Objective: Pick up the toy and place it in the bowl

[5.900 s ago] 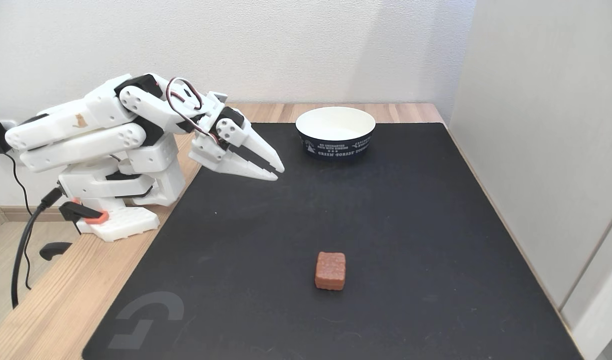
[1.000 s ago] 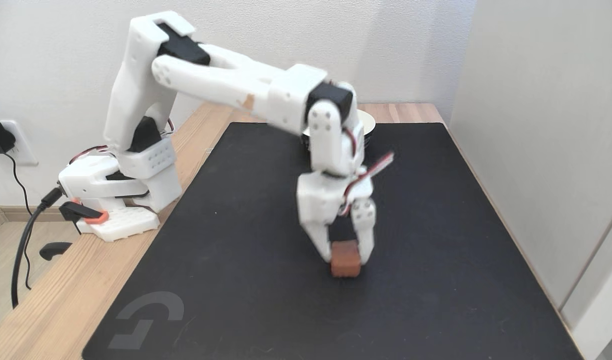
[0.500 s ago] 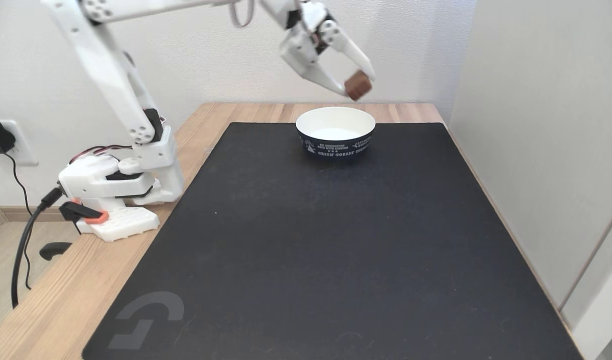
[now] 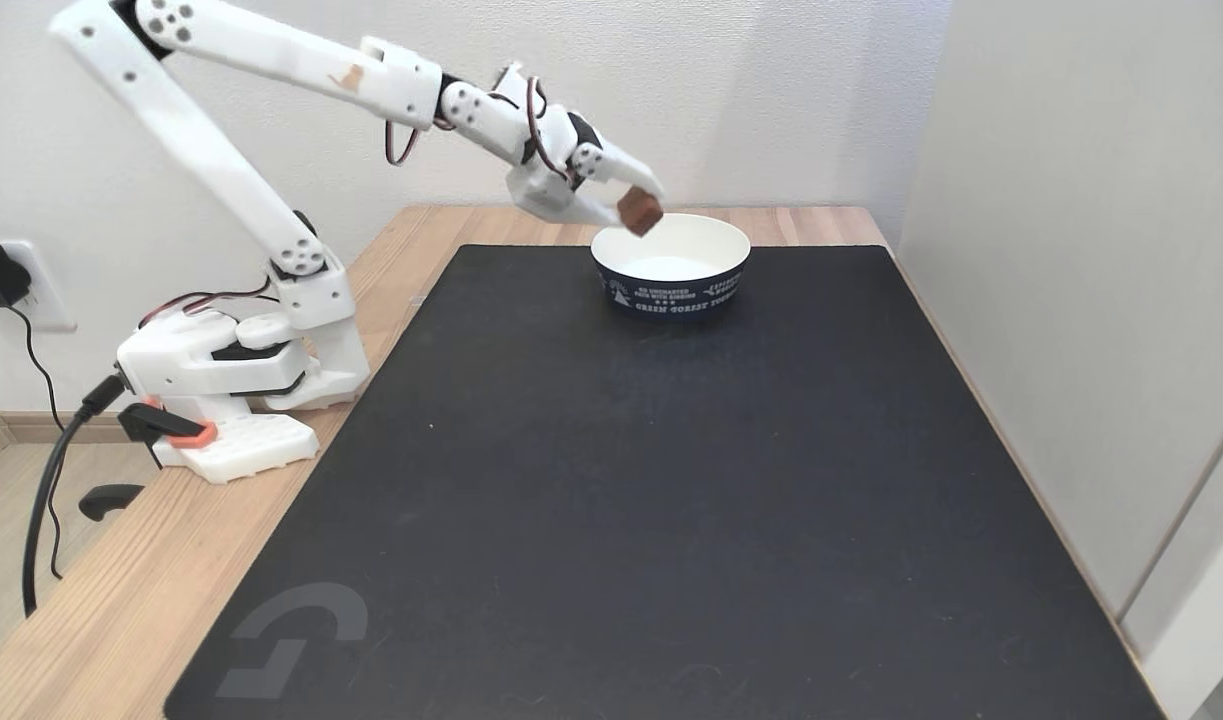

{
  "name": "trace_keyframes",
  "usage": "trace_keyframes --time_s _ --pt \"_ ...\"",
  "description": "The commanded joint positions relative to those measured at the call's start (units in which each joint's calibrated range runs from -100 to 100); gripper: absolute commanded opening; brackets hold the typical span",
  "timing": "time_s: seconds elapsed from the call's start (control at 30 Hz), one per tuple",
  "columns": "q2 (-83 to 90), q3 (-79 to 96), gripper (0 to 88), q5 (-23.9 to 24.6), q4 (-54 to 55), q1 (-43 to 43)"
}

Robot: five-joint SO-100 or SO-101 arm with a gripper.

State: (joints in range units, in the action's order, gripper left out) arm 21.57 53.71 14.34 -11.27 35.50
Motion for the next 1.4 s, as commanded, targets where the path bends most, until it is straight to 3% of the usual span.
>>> trace_keyframes --time_s 0.0,0.2,0.27,0.3,0.4,0.57,0.6,0.7,0.8,0.9,1.1,1.23,1.37 --pt "-2.60 0.69 2.3 0.12 6.36 0.01" --pt "-7.02 0.24 5.9 0.12 6.44 -0.24" --pt "-7.02 0.24 14.4 0.12 6.44 -0.07" --pt "-6.68 0.24 28.2 0.12 6.44 0.09" --pt "-6.35 -0.13 40.2 0.12 6.44 0.01" --pt "-5.43 -5.89 26.3 0.12 6.02 -1.66" --pt "-2.18 -6.25 17.6 0.12 5.77 -2.75" --pt "5.57 -3.91 2.1 -0.40 3.90 -6.35" --pt "19.49 5.46 2.3 -0.61 -1.35 -14.71" --pt "35.00 20.88 2.2 -4.06 -1.01 -21.90" --pt "61.84 46.11 2.2 -5.88 -2.28 -29.85" --pt "74.85 45.84 2.2 -9.59 -22.26 -30.02" --pt "78.18 45.84 2.2 -12.98 -34.79 -29.60"
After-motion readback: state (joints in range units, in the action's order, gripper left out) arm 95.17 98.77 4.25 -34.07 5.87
